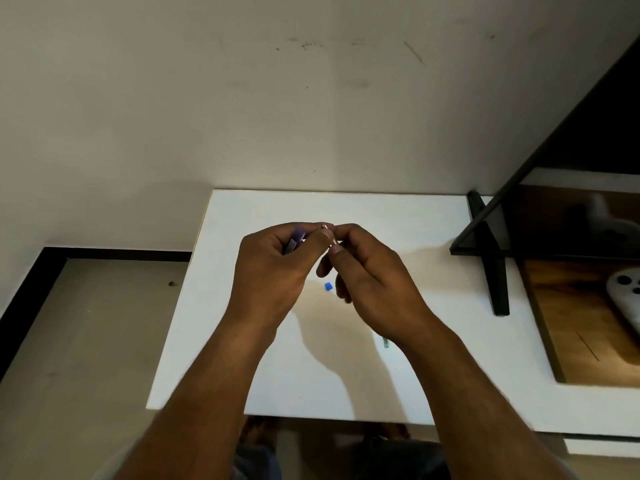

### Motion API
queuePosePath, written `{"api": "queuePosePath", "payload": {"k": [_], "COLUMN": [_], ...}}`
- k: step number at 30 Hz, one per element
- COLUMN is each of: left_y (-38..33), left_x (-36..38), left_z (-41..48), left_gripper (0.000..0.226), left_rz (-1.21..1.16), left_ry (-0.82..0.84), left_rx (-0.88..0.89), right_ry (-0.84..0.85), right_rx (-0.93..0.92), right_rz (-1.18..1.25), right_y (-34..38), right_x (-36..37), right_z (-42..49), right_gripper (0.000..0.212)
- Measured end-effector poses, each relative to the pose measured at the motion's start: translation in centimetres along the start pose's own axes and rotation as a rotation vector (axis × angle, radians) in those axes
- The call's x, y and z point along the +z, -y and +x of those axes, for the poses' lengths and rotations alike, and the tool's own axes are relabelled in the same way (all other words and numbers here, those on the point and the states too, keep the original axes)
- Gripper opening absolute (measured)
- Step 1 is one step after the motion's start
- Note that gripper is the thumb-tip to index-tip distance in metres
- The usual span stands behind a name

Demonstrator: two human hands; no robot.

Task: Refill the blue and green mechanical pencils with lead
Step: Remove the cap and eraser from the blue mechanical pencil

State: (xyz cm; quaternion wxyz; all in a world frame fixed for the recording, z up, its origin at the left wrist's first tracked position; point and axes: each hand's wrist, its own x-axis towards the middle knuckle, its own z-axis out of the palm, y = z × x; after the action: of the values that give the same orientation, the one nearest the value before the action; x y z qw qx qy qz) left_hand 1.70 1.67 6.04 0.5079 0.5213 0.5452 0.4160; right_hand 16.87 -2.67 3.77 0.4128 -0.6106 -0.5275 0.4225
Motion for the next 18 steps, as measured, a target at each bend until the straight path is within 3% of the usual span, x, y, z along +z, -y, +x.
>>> {"api": "queuePosePath", "payload": {"k": [18], "left_y": [-0.51], "left_x": [0.89], "left_z": [-0.73], "left_gripper": [0.01], "left_rz": [-0.201], "left_ry": [-0.019], "left_rx": [-0.032], "right_ry": [-0.188], "right_rx": [-0.13], "right_rz": [-0.073], "right_y": [1.09], "right_x": [0.49], "right_z": [-0.25], "right_gripper": [0.04]}}
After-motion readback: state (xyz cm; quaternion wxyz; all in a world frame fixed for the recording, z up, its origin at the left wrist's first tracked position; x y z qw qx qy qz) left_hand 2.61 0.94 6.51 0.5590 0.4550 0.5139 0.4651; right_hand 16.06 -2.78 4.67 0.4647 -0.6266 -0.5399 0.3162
